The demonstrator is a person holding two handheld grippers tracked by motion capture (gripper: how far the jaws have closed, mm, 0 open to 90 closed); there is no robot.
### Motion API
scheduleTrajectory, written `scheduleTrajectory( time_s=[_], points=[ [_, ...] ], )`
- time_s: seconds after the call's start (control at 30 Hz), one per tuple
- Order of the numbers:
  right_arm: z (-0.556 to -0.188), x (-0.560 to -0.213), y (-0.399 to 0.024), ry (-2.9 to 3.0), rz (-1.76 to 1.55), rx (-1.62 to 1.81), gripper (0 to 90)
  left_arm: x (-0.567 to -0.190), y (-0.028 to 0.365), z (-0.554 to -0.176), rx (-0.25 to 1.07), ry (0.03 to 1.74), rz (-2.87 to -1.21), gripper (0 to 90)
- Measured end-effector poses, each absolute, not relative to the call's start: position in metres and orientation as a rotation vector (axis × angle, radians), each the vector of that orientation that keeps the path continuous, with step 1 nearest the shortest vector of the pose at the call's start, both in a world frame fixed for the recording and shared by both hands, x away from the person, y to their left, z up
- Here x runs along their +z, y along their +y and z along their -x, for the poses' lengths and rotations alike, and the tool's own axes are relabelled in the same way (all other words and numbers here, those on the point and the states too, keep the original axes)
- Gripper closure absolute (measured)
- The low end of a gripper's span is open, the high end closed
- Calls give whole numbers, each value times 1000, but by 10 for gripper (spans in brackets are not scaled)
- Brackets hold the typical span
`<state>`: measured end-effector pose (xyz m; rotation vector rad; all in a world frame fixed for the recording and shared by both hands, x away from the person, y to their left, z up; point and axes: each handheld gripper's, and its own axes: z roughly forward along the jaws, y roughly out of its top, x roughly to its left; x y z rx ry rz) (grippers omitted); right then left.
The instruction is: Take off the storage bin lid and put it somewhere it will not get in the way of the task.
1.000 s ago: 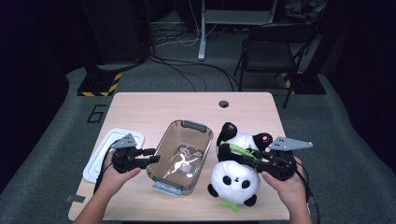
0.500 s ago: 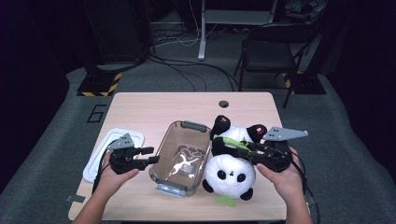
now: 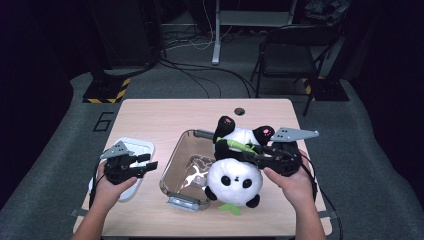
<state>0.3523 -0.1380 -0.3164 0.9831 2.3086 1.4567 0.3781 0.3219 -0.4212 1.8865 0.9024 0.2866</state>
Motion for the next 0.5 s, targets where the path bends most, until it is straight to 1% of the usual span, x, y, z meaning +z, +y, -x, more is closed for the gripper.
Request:
scheduleTrajectory(
  time_s=[0.5],
  points=[
    [-368, -312, -104, 2346, -911, 1475, 663, -424, 334, -374, 320, 945, -1871, 494]
  ],
)
